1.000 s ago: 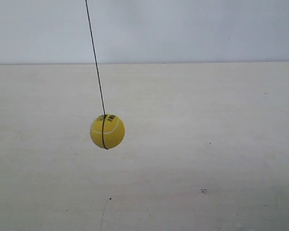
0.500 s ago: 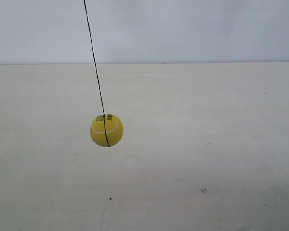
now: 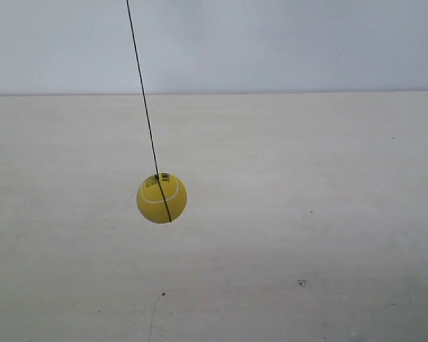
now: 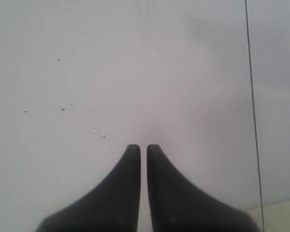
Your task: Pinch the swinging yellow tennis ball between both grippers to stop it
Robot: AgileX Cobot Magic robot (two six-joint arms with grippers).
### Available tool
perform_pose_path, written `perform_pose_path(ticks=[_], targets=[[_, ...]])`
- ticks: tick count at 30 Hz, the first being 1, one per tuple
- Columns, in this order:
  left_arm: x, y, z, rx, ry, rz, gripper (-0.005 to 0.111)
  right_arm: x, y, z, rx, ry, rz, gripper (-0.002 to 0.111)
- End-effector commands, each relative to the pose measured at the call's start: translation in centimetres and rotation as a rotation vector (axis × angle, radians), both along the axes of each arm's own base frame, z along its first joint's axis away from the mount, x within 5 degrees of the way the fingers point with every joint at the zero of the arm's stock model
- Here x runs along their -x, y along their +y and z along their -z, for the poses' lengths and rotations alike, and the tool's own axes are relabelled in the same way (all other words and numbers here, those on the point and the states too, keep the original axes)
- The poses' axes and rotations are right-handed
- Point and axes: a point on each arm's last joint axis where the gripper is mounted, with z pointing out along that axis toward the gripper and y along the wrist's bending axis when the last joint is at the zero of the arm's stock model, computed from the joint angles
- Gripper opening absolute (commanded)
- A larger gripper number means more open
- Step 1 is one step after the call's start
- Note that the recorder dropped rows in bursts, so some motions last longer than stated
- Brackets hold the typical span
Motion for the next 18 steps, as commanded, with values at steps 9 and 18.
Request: perform_pose_path(ticks=[9, 18], targets=[[-0.2, 1.2, -0.2, 0.268, -0.049, 0.001, 0.005, 0.0, 0.0, -0.1, -0.007, -0.014, 0.005, 0.0], [-2.8, 2.3, 7.1, -0.113, 0.204, -0.258, 0.005, 0.0, 0.0, -0.1, -0.007, -0.014, 0.005, 0.0]])
